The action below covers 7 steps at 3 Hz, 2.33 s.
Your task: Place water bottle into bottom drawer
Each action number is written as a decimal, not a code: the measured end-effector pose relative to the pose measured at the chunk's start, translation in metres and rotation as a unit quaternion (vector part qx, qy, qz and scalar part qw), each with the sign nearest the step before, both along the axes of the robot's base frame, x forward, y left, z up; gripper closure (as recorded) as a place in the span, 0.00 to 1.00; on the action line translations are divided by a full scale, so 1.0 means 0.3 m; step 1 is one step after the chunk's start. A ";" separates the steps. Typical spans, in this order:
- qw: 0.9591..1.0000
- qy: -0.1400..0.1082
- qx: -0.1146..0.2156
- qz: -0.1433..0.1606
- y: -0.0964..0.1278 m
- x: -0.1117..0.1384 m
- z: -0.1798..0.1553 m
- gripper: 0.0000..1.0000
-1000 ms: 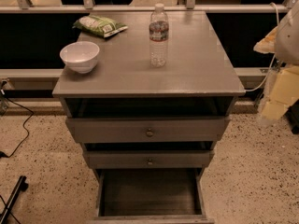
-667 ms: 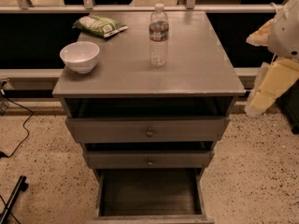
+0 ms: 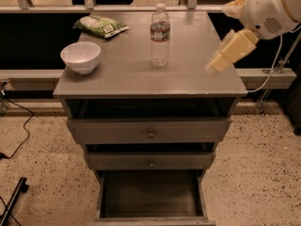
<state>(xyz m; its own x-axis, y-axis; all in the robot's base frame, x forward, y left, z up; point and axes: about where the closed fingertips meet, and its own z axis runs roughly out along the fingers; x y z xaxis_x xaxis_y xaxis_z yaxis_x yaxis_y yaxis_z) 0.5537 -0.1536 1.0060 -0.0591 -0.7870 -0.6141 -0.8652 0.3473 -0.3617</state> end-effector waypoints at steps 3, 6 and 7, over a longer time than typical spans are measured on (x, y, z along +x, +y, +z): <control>0.976 -0.048 0.210 -0.043 0.217 0.395 0.051 0.00; 0.956 -0.038 0.282 -0.075 0.374 0.629 -0.082 0.00; 0.947 -0.020 0.310 -0.079 0.395 0.675 -0.137 0.00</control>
Offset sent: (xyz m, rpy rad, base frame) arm 0.1362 0.0647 0.0320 0.5319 -0.1391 -0.0759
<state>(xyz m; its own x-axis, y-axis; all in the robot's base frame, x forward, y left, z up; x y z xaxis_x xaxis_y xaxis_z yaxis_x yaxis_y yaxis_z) 0.7564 -0.0349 0.9650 -0.1133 -0.2569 -0.9598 -0.7748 0.6275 -0.0764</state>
